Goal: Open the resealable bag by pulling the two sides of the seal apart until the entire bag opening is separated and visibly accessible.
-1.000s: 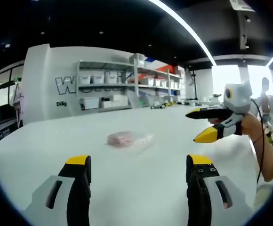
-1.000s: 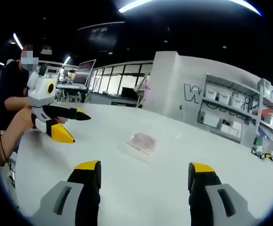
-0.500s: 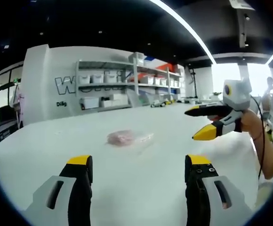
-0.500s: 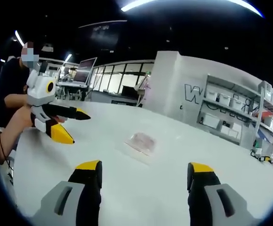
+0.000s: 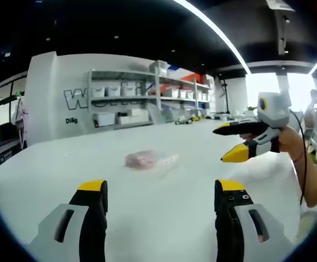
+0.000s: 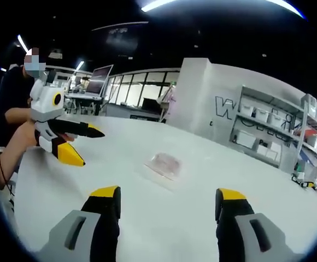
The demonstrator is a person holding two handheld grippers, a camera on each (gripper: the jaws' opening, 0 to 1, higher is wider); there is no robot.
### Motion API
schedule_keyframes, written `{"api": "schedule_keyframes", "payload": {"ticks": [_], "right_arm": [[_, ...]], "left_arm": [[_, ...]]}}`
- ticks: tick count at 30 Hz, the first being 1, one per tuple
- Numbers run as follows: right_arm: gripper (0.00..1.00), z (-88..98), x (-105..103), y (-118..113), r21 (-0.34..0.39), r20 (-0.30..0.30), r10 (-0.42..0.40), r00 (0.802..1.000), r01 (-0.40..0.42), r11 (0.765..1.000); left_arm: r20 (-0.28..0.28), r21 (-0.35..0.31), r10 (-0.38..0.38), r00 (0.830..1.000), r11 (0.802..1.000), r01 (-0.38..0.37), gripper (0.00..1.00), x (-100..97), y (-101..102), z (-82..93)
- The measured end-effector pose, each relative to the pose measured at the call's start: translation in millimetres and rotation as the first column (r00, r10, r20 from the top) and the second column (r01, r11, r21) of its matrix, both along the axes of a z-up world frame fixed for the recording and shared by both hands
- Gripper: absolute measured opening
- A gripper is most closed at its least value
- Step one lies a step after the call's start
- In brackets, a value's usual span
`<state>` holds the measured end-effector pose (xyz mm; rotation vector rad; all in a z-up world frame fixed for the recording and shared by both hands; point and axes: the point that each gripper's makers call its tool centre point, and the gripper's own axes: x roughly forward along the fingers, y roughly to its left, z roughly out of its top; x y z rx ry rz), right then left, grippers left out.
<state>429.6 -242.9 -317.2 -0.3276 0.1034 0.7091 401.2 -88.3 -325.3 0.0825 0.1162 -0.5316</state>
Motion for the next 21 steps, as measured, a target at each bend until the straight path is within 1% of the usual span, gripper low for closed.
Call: {"api": "schedule_keyframes", "payload": {"ticks": [9,14,18,21], "right_arm": [[0.69,0.8,1.2,-0.1,0.000,0.007,0.002,1.000,-0.002,1.000],[0.69,0.5,2.0,0.3,-0.002,0.007,0.005,1.000,-0.005,1.000],[0.72,2.5,3.2,1.3,-0.004,0.017,0.005,1.000,-0.005,1.000],[0.72,3.8,2.9,1.5,-0.007,0.023,0.006,1.000,-0.006,1.000]], "left_arm": [[-0.002,0.000,-0.001,1.000,1.000,0.001,0.79,1.1,-0.9,-0.9],[0.003,0.002,0.002,1.000,1.000,-0.002,0.80,2.3,0.0,1.7],[0.001,-0.004,0.006,1.000,1.000,-0.006,0.80,3.1,0.4,2.1],[-0.003,-0.002,0.003,1.000,1.000,-0.003,0.80,3.3,-1.2,1.0]]}}
